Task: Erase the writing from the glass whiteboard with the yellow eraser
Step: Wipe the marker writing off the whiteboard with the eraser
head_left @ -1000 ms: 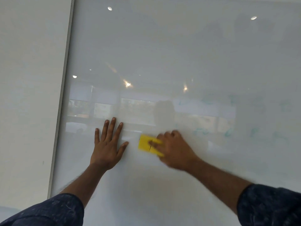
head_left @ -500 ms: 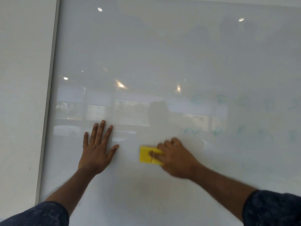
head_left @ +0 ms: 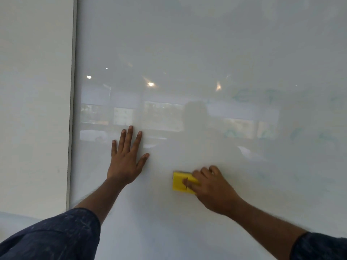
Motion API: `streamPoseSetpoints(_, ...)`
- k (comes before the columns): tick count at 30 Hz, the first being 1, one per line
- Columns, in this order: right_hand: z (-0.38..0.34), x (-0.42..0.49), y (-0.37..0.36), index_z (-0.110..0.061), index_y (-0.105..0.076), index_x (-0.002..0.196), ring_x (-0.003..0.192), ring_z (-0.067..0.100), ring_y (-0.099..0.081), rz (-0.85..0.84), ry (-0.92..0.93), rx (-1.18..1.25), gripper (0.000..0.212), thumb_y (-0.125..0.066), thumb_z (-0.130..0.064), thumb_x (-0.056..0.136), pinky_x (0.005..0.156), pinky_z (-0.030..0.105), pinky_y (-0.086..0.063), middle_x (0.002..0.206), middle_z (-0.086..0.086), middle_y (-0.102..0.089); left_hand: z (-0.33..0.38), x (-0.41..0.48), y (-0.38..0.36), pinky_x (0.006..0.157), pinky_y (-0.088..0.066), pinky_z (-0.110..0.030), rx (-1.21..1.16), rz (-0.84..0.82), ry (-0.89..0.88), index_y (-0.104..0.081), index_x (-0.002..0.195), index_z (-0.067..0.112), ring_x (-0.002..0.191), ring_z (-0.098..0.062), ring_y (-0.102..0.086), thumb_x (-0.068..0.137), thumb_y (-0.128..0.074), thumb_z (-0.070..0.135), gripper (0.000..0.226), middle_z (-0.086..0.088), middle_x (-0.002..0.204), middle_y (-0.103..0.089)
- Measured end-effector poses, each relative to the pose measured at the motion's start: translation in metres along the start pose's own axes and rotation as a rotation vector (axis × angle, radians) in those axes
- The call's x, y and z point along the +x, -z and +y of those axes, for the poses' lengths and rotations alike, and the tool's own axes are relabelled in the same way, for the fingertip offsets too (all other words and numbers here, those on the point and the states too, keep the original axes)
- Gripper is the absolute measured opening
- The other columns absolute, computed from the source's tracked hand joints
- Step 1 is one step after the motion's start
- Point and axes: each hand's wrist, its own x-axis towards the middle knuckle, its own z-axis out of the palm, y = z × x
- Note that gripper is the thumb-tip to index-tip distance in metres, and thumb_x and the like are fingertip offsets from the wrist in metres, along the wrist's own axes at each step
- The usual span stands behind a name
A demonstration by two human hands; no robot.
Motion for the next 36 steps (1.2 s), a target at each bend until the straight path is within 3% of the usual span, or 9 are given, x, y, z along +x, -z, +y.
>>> streamPoseSetpoints(3,0.024,0.001,0.009,-0.026,-0.060,0.121,0.077,0.030,-0.055,-0.010,0.029,-0.027,0.044,-0.062,-0.027,0.078,0.074,0.041,-0.040,0.099,0.011,-0.062,0.000,-0.001,0.003,0.123,-0.009,-0.056,0.042,0.000,-0.008,-0.001,0.160,0.029,0.156,-0.024,0.010,0.097,-0.029,0.060,0.076,-0.002,0.170,0.009)
streamPoseSetpoints(10,0.097,0.046,0.053,-0.031,-0.055,0.126,0.086,0.032,-0.051,0.083,-0.427,-0.091,0.055,-0.068,-0.040,0.074,0.077,0.041,-0.032,0.101,0.008,-0.055,0.015,0.010,0.003,0.122,-0.017,-0.057,0.121,0.025,-0.177,-0.011,0.160,0.027,0.156,-0.027,-0.002,0.098,-0.030,0.056,0.071,-0.005,0.170,0.003)
streamPoseSetpoints(12,0.075,0.036,0.045,-0.028,-0.058,0.124,0.085,0.033,-0.053,0.076,-0.391,-0.038,0.056,-0.071,-0.037,0.070,0.076,0.041,-0.031,0.102,0.010,-0.058,0.029,0.016,0.001,0.122,-0.016,-0.058,0.107,0.029,-0.201,-0.012,0.160,0.025,0.156,-0.027,-0.001,0.098,-0.031,0.057,0.072,-0.005,0.170,0.001)
streamPoseSetpoints(16,0.018,-0.002,0.017,-0.026,-0.061,0.119,0.080,0.030,-0.055,-0.062,-0.029,-0.010,0.049,-0.069,-0.031,0.072,0.074,0.039,-0.035,0.101,0.010,-0.061,0.053,0.033,0.002,0.121,-0.012,-0.061,0.094,0.035,-0.199,-0.009,0.160,0.027,0.156,-0.026,0.001,0.097,-0.031,0.059,0.075,-0.004,0.170,0.004)
streamPoseSetpoints(18,0.016,-0.005,0.019,-0.028,-0.059,0.121,0.081,0.028,-0.055,-0.108,-0.009,0.007,0.051,-0.068,-0.033,0.071,0.075,0.040,-0.037,0.102,0.008,-0.060,0.061,0.041,0.002,0.121,-0.009,-0.062,0.085,0.035,-0.190,-0.007,0.161,0.028,0.156,-0.025,0.004,0.096,-0.030,0.061,0.076,-0.004,0.170,0.007)
streamPoseSetpoints(21,0.053,0.024,0.039,-0.029,-0.063,0.121,0.084,0.031,-0.059,-0.038,-0.187,-0.046,0.055,-0.075,-0.038,0.068,0.077,0.039,-0.030,0.104,0.009,-0.063,0.069,0.042,-0.003,0.121,-0.004,-0.062,0.052,0.053,-0.160,-0.005,0.161,0.028,0.156,-0.024,0.006,0.097,-0.031,0.060,0.076,-0.003,0.170,0.008)
streamPoseSetpoints(26,0.105,0.051,0.066,-0.030,-0.056,0.127,0.088,0.033,-0.054,0.063,-0.480,-0.055,0.056,-0.072,-0.039,0.073,0.079,0.043,-0.037,0.103,0.009,-0.056,0.067,0.041,-0.008,0.121,-0.005,-0.062,0.030,0.089,-0.166,-0.004,0.161,0.029,0.156,-0.023,0.007,0.098,-0.033,0.058,0.075,-0.002,0.170,0.008)
streamPoseSetpoints(33,0.026,-0.022,0.013,-0.028,-0.056,0.123,0.080,0.029,-0.054,-0.064,0.000,0.000,0.049,-0.065,-0.032,0.075,0.075,0.040,-0.039,0.101,0.009,-0.060,0.067,0.040,-0.007,0.122,-0.006,-0.062,0.021,0.088,-0.166,-0.003,0.160,0.030,0.156,-0.023,0.007,0.097,-0.030,0.060,0.075,0.000,0.170,0.008)
streamPoseSetpoints(36,0.048,-0.009,0.019,-0.029,-0.056,0.123,0.081,0.028,-0.055,-0.052,-0.017,-0.032,0.051,-0.062,-0.037,0.074,0.077,0.040,-0.034,0.102,0.008,-0.060,0.067,0.040,-0.006,0.122,-0.008,-0.062,0.028,0.092,-0.169,-0.004,0.160,0.029,0.156,-0.023,0.005,0.098,-0.030,0.060,0.074,-0.001,0.170,0.007)
